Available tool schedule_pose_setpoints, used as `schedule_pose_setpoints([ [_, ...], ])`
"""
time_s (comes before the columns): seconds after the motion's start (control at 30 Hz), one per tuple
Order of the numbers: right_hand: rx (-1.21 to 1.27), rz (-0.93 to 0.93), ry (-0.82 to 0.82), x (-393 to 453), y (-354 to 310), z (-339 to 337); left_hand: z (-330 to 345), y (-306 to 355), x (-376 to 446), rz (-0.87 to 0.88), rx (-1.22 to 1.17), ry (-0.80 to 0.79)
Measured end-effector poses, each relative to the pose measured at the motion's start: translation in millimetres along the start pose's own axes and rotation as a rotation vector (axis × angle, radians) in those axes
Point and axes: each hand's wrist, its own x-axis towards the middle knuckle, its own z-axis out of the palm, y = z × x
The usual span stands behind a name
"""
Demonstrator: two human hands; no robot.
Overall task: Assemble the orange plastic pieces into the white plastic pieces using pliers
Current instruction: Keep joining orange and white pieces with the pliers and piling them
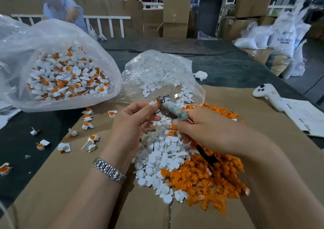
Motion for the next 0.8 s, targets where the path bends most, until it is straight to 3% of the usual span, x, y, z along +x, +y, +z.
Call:
schedule_pose_setpoints([
  [0.4,-0.106,0.038,0.163,9.8,4.9,25.0,-1.7,-1.8,2.6,-0.068,0.011,0.003],
  [0.53,-0.097,0.007,0.189,12.6,13.6,15.3,-7.9,-0.3,3.4,0.008,0.043,0.068],
  [0.7,-0.224,0.198,0.42,21.4,48.0,-4.2,-32.0,1.5,7.4,0.262,0.811,0.609],
  [0.8,-0.298,0.368,0.444,24.4,71.9,-4.2,-39.0,4.6,9.2,0.344,1.093,0.758],
])
